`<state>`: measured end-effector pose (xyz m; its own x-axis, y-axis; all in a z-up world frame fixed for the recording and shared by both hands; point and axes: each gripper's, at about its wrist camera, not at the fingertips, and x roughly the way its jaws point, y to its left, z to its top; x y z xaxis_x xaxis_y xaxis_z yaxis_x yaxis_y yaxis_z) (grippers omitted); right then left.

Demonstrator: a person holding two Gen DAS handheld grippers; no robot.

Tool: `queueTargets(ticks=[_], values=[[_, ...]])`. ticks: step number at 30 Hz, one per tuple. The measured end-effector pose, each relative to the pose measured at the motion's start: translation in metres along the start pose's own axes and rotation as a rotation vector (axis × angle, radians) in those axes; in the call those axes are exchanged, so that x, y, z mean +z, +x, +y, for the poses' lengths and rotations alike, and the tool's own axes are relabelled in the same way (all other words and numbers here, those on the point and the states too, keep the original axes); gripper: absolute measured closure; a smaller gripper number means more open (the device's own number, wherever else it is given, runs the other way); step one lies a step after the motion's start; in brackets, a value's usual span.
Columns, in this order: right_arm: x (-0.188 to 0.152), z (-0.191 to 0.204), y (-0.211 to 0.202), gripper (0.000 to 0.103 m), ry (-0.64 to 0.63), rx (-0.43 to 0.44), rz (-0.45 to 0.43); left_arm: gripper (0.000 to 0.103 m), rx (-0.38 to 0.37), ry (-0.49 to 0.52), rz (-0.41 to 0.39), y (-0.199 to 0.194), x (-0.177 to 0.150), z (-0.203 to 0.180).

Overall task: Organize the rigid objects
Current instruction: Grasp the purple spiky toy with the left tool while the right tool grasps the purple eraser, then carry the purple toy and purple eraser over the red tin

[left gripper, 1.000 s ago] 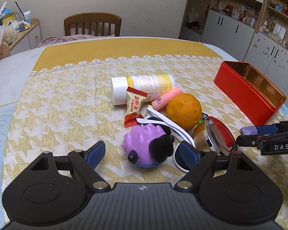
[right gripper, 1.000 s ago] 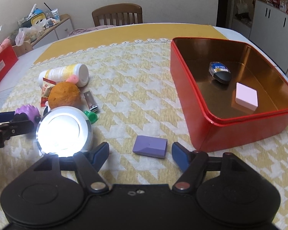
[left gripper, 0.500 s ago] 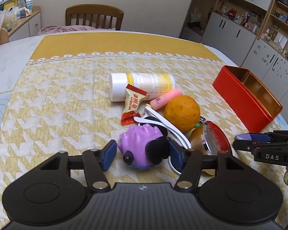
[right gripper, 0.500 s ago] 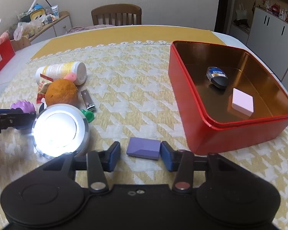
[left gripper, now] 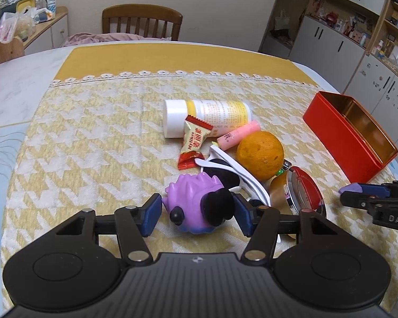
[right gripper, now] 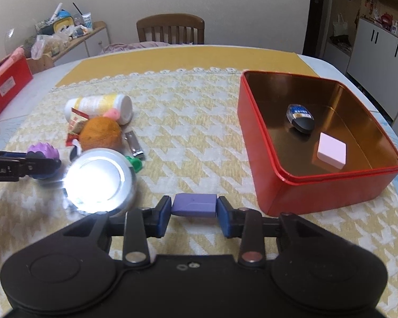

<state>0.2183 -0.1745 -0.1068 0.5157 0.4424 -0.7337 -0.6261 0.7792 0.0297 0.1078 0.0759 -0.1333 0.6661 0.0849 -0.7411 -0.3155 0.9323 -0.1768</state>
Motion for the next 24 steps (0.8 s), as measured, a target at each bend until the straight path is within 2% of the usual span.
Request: queueTargets(ticks=[11,24], values=[[0.012,0.004,-0.034,0.067,-0.017,0.065,-0.042,0.045,0.017,-0.039,-0.038,-0.033,0.006,-0.005],[0.033,-0.016,-0.07,0.067,-0.005,0.102,-0.102,0.045,-0.044,-0.024,-0.14,-0.079,0.029,-0.04]])
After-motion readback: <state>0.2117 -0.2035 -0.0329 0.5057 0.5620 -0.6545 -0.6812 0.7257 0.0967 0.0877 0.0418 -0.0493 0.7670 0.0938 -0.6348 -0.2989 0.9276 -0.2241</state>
